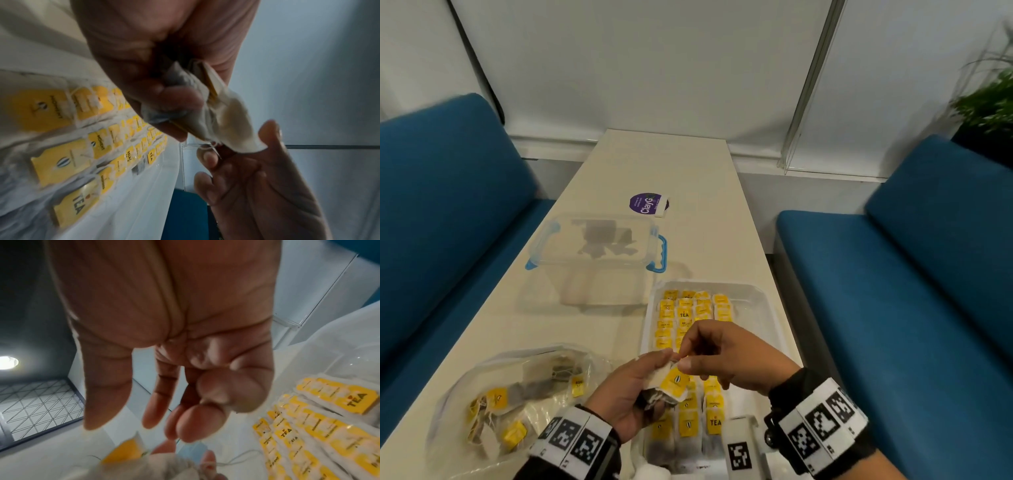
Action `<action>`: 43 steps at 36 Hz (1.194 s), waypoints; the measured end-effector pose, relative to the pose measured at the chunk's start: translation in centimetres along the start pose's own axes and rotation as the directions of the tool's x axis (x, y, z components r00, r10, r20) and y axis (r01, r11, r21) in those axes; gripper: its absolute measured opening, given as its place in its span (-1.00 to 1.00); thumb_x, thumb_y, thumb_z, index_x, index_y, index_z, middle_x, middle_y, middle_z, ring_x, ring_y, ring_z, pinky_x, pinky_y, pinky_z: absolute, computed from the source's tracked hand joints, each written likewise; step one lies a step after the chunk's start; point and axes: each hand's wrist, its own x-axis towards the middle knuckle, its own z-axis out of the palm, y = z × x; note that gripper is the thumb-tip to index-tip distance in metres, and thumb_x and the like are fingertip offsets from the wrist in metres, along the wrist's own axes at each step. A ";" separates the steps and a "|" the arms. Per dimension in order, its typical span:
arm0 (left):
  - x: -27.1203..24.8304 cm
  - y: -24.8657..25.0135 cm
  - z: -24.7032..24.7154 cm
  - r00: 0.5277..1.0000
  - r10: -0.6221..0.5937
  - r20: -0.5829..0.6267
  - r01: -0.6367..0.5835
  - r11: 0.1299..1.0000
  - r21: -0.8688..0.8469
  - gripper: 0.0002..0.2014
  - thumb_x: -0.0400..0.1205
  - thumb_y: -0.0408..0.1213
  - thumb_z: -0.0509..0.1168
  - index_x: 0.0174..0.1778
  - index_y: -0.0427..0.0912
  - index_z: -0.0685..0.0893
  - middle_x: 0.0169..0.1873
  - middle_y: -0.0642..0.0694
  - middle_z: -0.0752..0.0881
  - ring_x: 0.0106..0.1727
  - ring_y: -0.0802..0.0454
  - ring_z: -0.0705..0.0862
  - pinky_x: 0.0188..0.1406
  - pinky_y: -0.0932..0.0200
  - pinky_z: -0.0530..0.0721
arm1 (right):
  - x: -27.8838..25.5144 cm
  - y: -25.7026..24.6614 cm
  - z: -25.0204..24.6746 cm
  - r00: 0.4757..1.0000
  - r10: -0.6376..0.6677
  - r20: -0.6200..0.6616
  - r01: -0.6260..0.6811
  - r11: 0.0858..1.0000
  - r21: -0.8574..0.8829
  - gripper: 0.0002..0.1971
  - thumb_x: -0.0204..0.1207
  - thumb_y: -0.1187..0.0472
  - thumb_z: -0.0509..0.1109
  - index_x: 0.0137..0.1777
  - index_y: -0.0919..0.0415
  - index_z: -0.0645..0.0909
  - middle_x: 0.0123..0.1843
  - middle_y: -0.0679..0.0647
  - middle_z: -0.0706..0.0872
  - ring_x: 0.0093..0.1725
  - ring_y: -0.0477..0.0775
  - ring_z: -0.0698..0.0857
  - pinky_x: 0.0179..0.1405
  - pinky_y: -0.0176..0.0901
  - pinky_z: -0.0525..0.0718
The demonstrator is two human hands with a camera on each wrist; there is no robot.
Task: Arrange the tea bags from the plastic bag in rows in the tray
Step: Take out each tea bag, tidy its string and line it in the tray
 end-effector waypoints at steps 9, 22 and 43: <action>0.1 -0.1 -0.7 0.997 0.046 -0.058 -0.047 0.999 -0.026 -0.73 0.48 -0.19 0.40 0.06 -0.18 0.68 -0.25 -0.20 0.65 -0.57 0.02 0.61 -0.73 0.37 0.48 | -0.9 -0.7 2.0 0.996 -0.078 -0.044 0.060 0.945 -0.322 -0.54 0.17 0.08 0.69 0.01 -0.13 0.54 0.02 -0.10 0.55 -0.15 -0.15 0.50 -0.06 -0.18 0.63; -0.4 0.0 -0.3 0.988 0.143 -0.052 -0.143 0.990 0.000 -0.84 0.54 -0.13 0.36 -0.04 -0.11 0.60 -0.46 -0.09 0.69 -0.50 0.05 0.62 -0.63 0.34 0.55 | 0.6 0.6 3.0 0.935 -0.129 -0.331 0.031 0.958 -0.286 -0.81 0.49 0.13 0.43 -0.33 -0.08 0.55 -0.23 -0.18 0.56 -0.28 -0.18 0.49 -0.26 -0.39 0.46; -0.1 0.3 -0.8 0.997 0.021 0.069 -0.023 0.999 0.034 -0.78 0.37 -0.12 0.52 -0.17 -0.15 0.73 -0.27 -0.12 0.75 -0.40 0.00 0.57 -0.64 0.39 0.43 | 0.3 -0.3 -0.3 0.904 -0.114 -0.413 0.177 0.977 0.118 -0.69 0.43 0.59 0.26 -0.31 0.15 0.60 -0.16 0.15 0.66 -0.27 -0.02 0.65 -0.36 -0.18 0.72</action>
